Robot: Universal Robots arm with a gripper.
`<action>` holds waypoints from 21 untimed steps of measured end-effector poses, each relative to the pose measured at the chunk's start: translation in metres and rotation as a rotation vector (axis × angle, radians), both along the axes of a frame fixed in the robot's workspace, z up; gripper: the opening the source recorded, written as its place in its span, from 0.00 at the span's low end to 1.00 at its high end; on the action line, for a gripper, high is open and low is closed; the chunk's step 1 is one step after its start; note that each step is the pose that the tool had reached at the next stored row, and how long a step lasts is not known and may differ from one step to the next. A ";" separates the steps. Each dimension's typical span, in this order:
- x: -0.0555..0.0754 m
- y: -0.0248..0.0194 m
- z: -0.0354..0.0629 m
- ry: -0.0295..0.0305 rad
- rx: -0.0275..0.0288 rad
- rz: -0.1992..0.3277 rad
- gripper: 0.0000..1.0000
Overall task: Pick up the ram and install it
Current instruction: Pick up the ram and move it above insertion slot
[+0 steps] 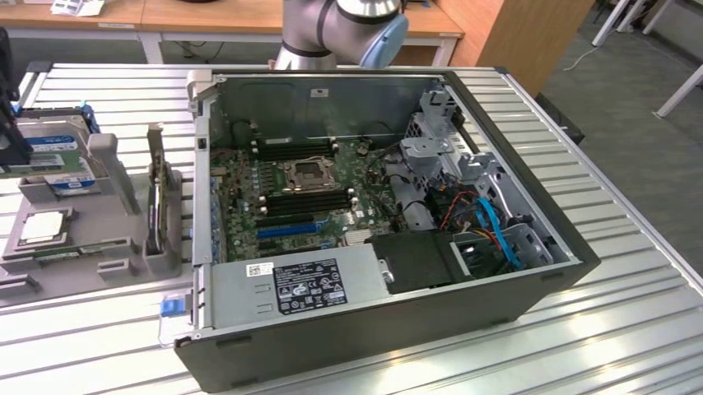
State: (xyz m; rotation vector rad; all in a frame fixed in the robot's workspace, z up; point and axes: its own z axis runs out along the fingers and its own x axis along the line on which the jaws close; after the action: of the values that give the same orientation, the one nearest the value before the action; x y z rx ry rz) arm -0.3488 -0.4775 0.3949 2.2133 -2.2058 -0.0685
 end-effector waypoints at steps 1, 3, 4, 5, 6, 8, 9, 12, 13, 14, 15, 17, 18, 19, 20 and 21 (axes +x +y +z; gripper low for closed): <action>0.002 0.0000 0.0001 0.0001 -0.0001 0.000 0.11; 0.006 0.0000 0.0000 0.0001 0.0000 0.000 0.11; 0.009 0.0000 0.0000 0.0000 0.0000 0.000 0.11; 0.011 0.0000 0.0000 0.0000 0.0000 0.000 0.11; 0.013 0.0000 0.0000 0.0000 0.0000 0.000 0.11; 0.017 0.0000 0.0000 0.0000 0.0000 0.000 0.11; 0.020 0.0000 0.0000 0.0001 -0.0001 0.000 0.11; 0.026 0.0000 0.0000 0.0000 0.0000 0.000 0.11; 0.028 0.0000 0.0000 0.0000 0.0000 0.000 0.11; 0.031 0.0000 0.0000 -0.0001 0.0000 0.000 0.11; 0.033 0.0000 0.0000 0.0000 0.0000 0.000 0.11; 0.037 0.0000 0.0000 0.0000 0.0000 0.000 0.11; 0.040 0.0000 0.0001 0.0001 -0.0001 0.000 0.11; 0.042 0.0000 0.0000 0.0000 0.0000 0.000 0.11; 0.044 0.0000 0.0000 0.0000 0.0000 0.000 0.11; 0.046 0.0000 0.0000 0.0000 -0.0001 0.000 0.11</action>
State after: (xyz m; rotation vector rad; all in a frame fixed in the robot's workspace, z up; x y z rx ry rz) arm -0.3027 -0.4775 0.3950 2.2133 -2.2057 -0.0685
